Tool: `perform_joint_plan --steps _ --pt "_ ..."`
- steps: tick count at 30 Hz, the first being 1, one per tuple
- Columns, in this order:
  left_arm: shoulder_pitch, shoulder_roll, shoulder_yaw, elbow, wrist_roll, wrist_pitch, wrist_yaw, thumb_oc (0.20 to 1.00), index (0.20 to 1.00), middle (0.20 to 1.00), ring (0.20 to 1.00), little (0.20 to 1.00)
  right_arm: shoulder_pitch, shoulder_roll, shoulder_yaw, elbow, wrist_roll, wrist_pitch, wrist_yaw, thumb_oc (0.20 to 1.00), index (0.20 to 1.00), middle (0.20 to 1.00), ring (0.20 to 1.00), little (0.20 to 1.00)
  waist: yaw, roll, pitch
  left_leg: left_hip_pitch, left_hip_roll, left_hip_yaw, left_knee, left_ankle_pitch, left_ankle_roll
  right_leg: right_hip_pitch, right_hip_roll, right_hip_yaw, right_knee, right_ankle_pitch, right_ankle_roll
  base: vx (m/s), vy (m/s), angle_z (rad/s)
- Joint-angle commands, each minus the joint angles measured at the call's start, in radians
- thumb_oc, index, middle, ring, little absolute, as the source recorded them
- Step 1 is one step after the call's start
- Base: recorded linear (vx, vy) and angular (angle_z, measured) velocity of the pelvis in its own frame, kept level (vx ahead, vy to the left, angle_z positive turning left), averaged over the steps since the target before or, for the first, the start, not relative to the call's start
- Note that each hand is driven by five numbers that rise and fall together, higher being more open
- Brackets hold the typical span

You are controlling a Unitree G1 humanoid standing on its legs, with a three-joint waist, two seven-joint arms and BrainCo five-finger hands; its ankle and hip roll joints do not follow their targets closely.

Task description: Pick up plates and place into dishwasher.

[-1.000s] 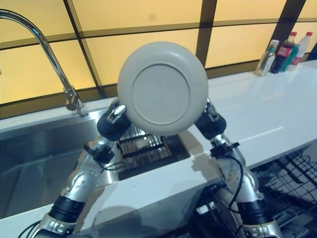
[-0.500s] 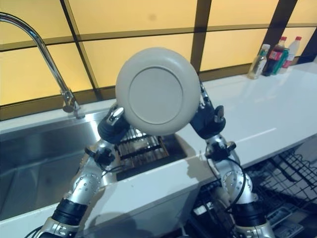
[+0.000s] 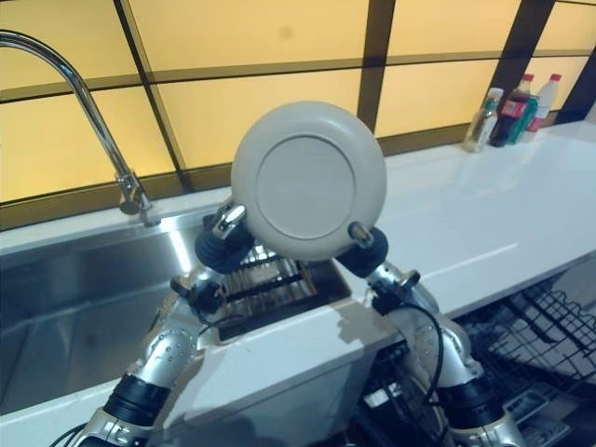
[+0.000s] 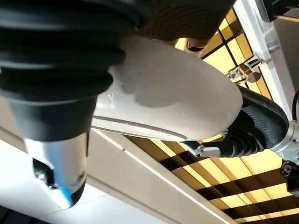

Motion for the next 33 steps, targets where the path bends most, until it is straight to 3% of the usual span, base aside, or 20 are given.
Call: perform_joint_plan --steps 1,3,4,19,20,21,25,28,31,33 --pt "-0.039 0.041 -0.021 0.016 0.106 -0.029 0.025 0.2 0.2 0.2 0.2 0.2 -0.133 0.015 -0.027 -0.064 0.019 -0.061 -0.01 0.887 0.887 0.887 0.887 0.887 0.002 -0.034 -0.002 -0.104 -0.015 -0.012 0.078 0.0 0.056 0.018 -0.023 0.024 -0.02 0.038 0.065 0.0 0.0 0.0" --pt "-0.039 0.041 -0.015 0.036 0.119 -0.025 0.025 0.2 0.2 0.2 0.2 0.2 -0.139 0.009 -0.044 -0.068 0.02 -0.065 -0.01 0.319 0.319 0.319 0.319 0.319 0.001 -0.036 -0.003 -0.104 -0.015 -0.012 0.079 -0.001 0.057 0.018 -0.024 0.024 -0.021 0.04 0.066 0.0 0.0 0.0" --pt "-0.038 0.04 -0.014 0.043 0.119 -0.025 0.023 0.2 0.2 0.2 0.2 0.2 -0.142 0.009 -0.047 -0.068 0.019 -0.069 -0.012 0.2 0.2 0.2 0.2 0.2 0.001 -0.036 -0.002 -0.104 -0.015 -0.012 0.079 -0.001 0.057 0.018 -0.024 0.025 -0.021 0.04 0.066 0.0 0.0 0.0" --pt "-0.034 0.021 -0.009 0.095 0.185 0.036 0.059 0.2 0.2 0.2 0.2 0.2 -0.079 0.02 -0.117 -0.069 0.025 -0.065 0.009 0.2 0.2 0.2 0.2 0.2 -0.023 -0.033 -0.005 -0.104 -0.009 0.008 0.089 -0.007 0.058 0.014 -0.019 0.044 -0.022 0.04 0.066 0.0 0.0 -0.03" --pt "-0.034 0.019 -0.009 0.094 0.186 0.037 0.061 0.724 0.724 0.724 0.724 0.724 -0.073 0.02 -0.122 -0.068 0.025 -0.063 0.003 0.2 0.2 0.2 0.2 0.2 -0.025 -0.033 -0.004 -0.105 -0.009 0.009 0.09 -0.007 0.058 0.013 -0.018 0.046 -0.022 0.041 0.065 0.0 0.0 0.0" --pt "-0.037 0.015 -0.011 0.089 0.189 0.047 0.061 1.0 1.0 1.0 1.0 1.0 -0.06 0.021 -0.129 -0.062 0.021 -0.064 0.0 0.2 0.2 0.2 0.2 0.2 -0.028 -0.032 -0.004 -0.105 -0.009 0.01 0.089 -0.006 0.057 0.013 -0.018 0.047 -0.024 0.042 0.066 0.0 0.0 0.0" --pt "-0.042 0.016 -0.006 0.048 0.189 0.046 0.104 1.0 1.0 1.0 1.0 1.0 -0.014 0.028 -0.158 -0.029 0.024 -0.11 -0.04 0.2 0.2 0.2 0.2 0.2 -0.041 -0.03 -0.004 -0.104 -0.005 0.019 0.088 -0.004 0.055 0.009 -0.017 0.05 -0.02 0.048 0.067 0.0 0.0 0.0" --pt "-0.059 0.014 0.012 0.014 0.157 0.076 0.117 1.0 1.0 1.0 1.0 1.0 0.027 0.041 -0.199 -0.008 -0.013 -0.215 -0.088 0.2 0.2 0.2 0.2 0.2 -0.057 -0.027 -0.002 -0.098 -0.004 0.03 0.084 -0.004 0.057 0.005 -0.017 0.057 -0.019 0.056 0.072 -0.02 0.004 -0.01" --pt "-0.09 0.015 0.011 -0.035 0.123 0.096 0.129 1.0 1.0 1.0 1.0 1.0 0.068 0.07 -0.241 0.004 0.011 -0.28 -0.134 0.2 0.2 0.2 0.2 0.2 -0.08 -0.021 0.005 -0.092 -0.005 0.043 0.08 -0.006 0.06 -0.006 -0.018 0.067 -0.013 0.071 0.079 -0.05 0.021 -0.02" --pt "-0.114 0.011 0.003 -0.057 0.132 0.105 0.144 1.0 1.0 1.0 1.0 1.0 0.099 0.089 -0.265 0.022 -0.055 -0.342 -0.182 0.2 0.2 0.2 0.2 0.2 -0.099 -0.014 0.009 -0.086 -0.007 0.052 0.076 -0.007 0.063 -0.014 -0.019 0.074 -0.009 0.081 0.085 -0.05 0.047 -0.1"
